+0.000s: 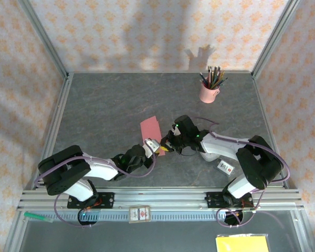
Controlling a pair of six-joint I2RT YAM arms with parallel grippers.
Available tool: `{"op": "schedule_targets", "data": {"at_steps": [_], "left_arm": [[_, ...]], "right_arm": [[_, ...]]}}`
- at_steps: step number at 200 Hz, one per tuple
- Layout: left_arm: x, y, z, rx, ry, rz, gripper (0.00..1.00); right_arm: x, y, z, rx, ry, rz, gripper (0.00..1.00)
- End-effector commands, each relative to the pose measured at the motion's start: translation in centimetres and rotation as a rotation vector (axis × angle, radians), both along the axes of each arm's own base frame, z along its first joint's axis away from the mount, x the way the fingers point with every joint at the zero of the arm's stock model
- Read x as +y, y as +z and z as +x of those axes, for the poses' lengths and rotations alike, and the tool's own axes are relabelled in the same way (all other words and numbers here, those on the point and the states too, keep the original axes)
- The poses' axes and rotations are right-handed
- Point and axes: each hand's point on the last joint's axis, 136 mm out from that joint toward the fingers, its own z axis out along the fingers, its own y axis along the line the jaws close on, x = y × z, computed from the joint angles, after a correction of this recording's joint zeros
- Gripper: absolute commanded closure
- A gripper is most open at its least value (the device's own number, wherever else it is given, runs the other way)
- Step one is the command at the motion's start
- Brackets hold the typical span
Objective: Fold a paper plane with a square sheet of paper (pick it up from the middle)
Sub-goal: Fold the triangle a second time at the center of the table.
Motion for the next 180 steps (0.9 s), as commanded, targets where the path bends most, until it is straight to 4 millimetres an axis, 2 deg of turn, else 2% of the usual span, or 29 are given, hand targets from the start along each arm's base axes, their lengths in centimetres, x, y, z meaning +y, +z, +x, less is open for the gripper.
{"op": "schedule_targets", "data": {"at_steps": [1,62,97,116,143,167,180], "left_arm": [[-0.8,1.2,0.7,-0.048,0.0,-0.019,0.78],[-1.1,1.1,0.7,-0.055,-0.015,-0.021,0.9],[-1.1,0.8,0.0,-0.05,-0.047,-0.03,1.0],[-1.4,0.7,-0.4,-0.048,-0.078,-0.039,1.0],[-2.1,0.9,-1.4,-0.041,-0.143,-0.071,1.0],[-3.1,1.4,-2.5,-0.028,-0.219,-0.121,1.0],[-3.4,1.2,-3.0,-0.006,-0.25,-0.127,1.0]], "right_arm": [[0.1,1.0,0.5,-0.01,-0.013,0.021,1.0],[0.1,1.1,0.6,-0.012,-0.018,0.016,0.99],[-0.3,1.4,0.8,-0.028,-0.029,0.002,0.88],[-0.6,1.8,1.1,-0.038,-0.034,0.003,0.78],[-2.3,2.6,2.1,-0.072,-0.07,-0.024,0.7],[-5.0,3.3,3.8,-0.121,-0.126,-0.06,0.69],[-5.4,3.9,4.8,-0.17,-0.124,-0.061,0.69]]}}
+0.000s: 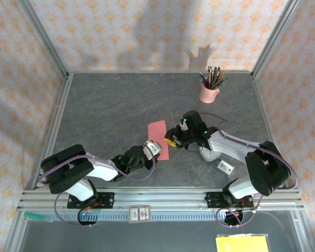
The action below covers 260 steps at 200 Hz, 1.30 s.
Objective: Fold a paper plane with a square sheet of paper (pick it up from the middle)
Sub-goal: Fold the triangle a second time at the center of the table.
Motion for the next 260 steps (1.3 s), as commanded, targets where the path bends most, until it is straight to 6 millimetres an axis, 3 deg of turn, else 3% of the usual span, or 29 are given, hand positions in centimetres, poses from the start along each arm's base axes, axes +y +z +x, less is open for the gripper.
{"op": "schedule_targets", "data": {"at_steps": [1,22,45,107,182,260], "left_arm": [[-1.5,0.7,-1.5,0.002,-0.111,-0.055,1.0],[-1.7,0.4,-2.0,0.044,-0.123,-0.081,1.0],[-1.7,0.3,-2.4,0.08,-0.12,-0.122,1.0],[-1.8,0.2,-2.5,0.151,-0.079,-0.222,1.0],[-1.6,0.0,-2.7,0.238,-0.071,-0.29,1.0],[-0.5,0.3,-1.2,0.361,-0.037,-0.432,0.99]], "right_arm": [[-1.4,1.7,1.9,-0.105,-0.015,-0.039,0.69],[-0.4,2.4,3.1,-0.182,0.048,-0.035,0.71],[0.5,1.6,4.5,-0.225,0.095,-0.058,0.73],[1.0,-4.4,5.3,-0.173,0.157,-0.135,0.79],[-1.2,-9.3,4.6,-0.129,0.195,-0.294,0.83],[-2.2,-11.1,4.0,-0.117,0.232,-0.359,0.84]]}}
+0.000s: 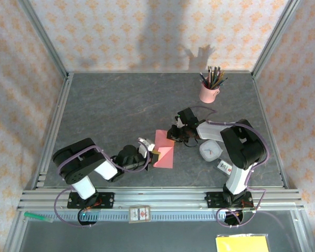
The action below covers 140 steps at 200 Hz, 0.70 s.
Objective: Fold a paper plane with a square sheet of paper (pick it up from the middle)
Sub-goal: Fold the triangle a second time at the center of the table.
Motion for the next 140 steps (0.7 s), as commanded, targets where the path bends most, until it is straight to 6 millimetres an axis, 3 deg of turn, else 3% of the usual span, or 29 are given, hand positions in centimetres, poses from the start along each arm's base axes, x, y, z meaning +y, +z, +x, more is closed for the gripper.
{"op": "schedule_targets", "data": {"at_steps": [1,140], "left_arm": [[-0.4,1.1,-0.2,0.027,-0.026,-0.09,0.99],[0.7,-0.7,1.4,0.155,0.025,-0.112,0.99]], "right_arm": [[-1.5,-2.5,-0.9,0.031,0.004,-0.101,0.84],[-1.5,-2.7,-0.7,0.029,0.017,-0.117,0.85]]}}
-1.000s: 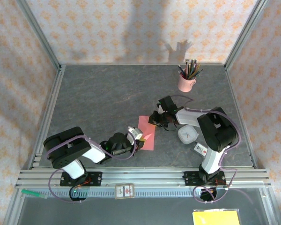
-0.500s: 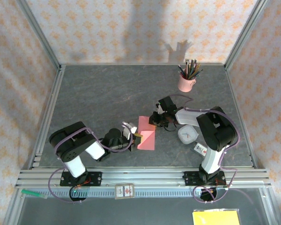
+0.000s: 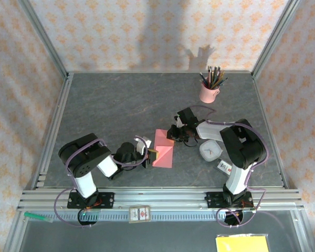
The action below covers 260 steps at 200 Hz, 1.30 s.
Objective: Fold a paper plane with a square sheet of paper (pick it up from the middle)
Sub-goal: Fold the triangle a second time at the center of the table.
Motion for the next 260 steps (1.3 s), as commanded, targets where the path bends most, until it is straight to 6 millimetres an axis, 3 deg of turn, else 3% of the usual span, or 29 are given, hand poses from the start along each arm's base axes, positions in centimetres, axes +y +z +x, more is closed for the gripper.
{"op": "schedule_targets", "data": {"at_steps": [1,73,260], "left_arm": [[-0.4,0.6,0.5,0.0,-0.009,-0.038,0.99],[-0.4,-0.7,1.1,0.054,-0.009,-0.001,0.99],[0.9,-2.2,0.3,0.11,0.033,0.036,0.99]], "right_arm": [[-1.6,-2.7,-0.8,0.046,-0.009,-0.111,0.85],[-1.7,-2.8,-0.9,0.045,0.001,-0.121,0.86],[-1.6,-2.5,-0.5,0.037,0.001,-0.123,0.86]]}}
